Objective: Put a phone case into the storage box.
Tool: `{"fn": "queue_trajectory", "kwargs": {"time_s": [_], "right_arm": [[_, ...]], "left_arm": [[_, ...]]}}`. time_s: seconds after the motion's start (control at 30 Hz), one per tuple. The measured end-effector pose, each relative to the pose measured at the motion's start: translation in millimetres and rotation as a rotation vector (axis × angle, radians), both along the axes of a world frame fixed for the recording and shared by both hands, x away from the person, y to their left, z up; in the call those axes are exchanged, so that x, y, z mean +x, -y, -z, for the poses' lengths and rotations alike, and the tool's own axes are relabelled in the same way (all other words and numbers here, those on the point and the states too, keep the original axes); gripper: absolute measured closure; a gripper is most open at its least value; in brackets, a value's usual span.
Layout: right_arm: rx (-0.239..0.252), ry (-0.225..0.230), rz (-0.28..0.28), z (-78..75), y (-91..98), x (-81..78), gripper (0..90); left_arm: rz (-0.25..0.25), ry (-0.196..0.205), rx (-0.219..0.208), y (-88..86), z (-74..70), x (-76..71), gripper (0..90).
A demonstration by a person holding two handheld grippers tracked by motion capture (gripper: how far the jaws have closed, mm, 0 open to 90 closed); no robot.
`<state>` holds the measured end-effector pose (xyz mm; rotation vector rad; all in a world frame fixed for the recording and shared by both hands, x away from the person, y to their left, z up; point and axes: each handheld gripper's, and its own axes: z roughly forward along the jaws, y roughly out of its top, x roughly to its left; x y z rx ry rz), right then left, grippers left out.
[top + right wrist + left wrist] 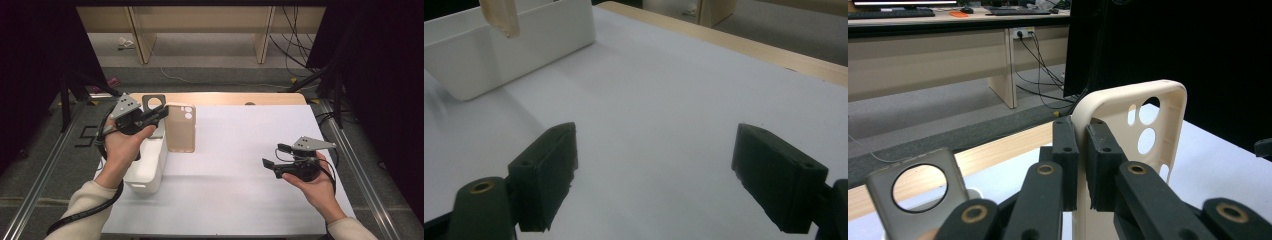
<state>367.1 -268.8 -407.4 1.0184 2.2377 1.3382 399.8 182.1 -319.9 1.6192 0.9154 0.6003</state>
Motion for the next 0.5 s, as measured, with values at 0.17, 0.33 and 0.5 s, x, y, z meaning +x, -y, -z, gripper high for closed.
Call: {"fn": "queue_trajectory", "kwargs": {"time_s": [0.17,0.33,0.5], "right_arm": [[0.001,-0.001,0.003,0.3,0.4,0.3,19.6],[0.001,-0.003,0.004,0.3,0.7,0.3,19.6],[0.001,-0.005,0.007,0.4,0.8,0.3,19.7]], "left_arm": [[-0.002,-0.002,-0.003,-5.9,-1.3,1.6,84.2],[-0.005,-0.003,0.003,-10.5,-2.2,3.7,84.2],[-0.014,-0.002,0.011,-15.5,-4.7,5.9,84.2]]}}
